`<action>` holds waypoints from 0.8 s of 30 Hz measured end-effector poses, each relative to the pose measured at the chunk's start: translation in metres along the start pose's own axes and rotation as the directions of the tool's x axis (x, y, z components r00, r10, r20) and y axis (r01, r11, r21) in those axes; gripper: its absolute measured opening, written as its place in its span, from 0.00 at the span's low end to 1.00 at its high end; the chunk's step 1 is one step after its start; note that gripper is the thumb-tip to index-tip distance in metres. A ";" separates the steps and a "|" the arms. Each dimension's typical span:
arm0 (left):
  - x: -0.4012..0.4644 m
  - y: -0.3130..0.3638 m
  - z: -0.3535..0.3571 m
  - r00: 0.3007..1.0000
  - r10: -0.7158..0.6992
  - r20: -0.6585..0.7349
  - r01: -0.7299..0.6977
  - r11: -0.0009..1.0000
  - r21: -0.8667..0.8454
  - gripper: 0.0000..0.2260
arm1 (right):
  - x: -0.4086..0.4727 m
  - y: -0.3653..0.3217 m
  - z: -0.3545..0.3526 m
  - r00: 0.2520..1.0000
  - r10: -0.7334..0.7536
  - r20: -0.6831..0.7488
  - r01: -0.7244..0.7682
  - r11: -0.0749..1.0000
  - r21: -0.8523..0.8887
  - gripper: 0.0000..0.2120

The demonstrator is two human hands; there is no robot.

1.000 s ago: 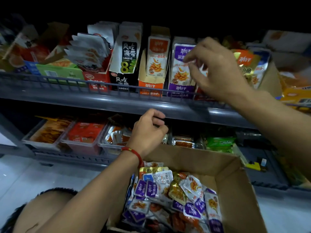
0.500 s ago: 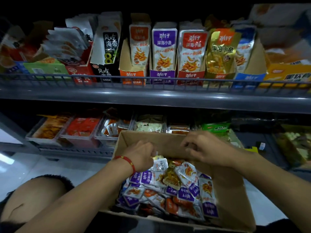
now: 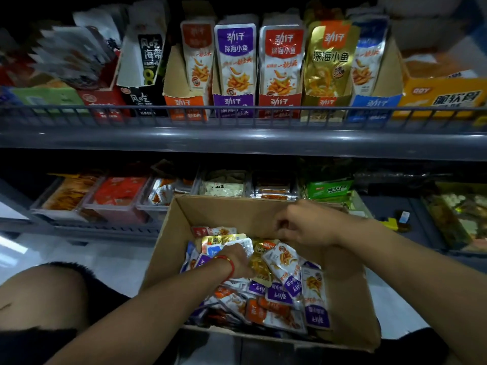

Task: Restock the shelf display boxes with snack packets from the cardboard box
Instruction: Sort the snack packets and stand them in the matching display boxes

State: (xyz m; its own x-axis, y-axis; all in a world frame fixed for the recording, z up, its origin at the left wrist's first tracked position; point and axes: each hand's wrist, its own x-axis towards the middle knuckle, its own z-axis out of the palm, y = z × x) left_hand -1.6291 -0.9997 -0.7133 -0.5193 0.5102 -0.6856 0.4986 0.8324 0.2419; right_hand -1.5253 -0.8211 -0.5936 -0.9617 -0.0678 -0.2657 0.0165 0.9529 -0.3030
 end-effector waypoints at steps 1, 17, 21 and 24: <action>0.002 0.003 0.001 1.000 -0.014 0.014 0.015 1.000 -0.024 0.22 | 0.000 0.001 0.000 1.000 0.008 -0.001 -0.008 1.000 0.002 0.06; -0.105 -0.024 -0.095 0.934 0.234 -0.269 -0.354 0.688 -0.633 0.02 | -0.013 -0.015 0.004 0.970 0.221 0.100 -0.243 0.901 0.361 0.13; -0.119 -0.018 -0.104 0.913 0.181 -0.366 -0.407 0.474 -0.781 0.04 | -0.023 -0.028 -0.011 0.942 0.333 -0.048 -0.153 0.550 0.821 0.07; -0.124 -0.005 -0.109 0.909 0.112 -0.401 -0.416 0.229 -0.880 0.07 | -0.027 -0.036 -0.024 0.874 0.462 -0.150 -0.024 0.349 0.937 0.07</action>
State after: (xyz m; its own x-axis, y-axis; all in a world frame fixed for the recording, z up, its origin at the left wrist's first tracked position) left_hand -1.6426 -1.0437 -0.5551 -0.6943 0.6441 -0.3211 -0.2809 0.1683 0.9449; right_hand -1.5066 -0.8466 -0.5541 -0.8739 0.4254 -0.2354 0.2853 0.0566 -0.9568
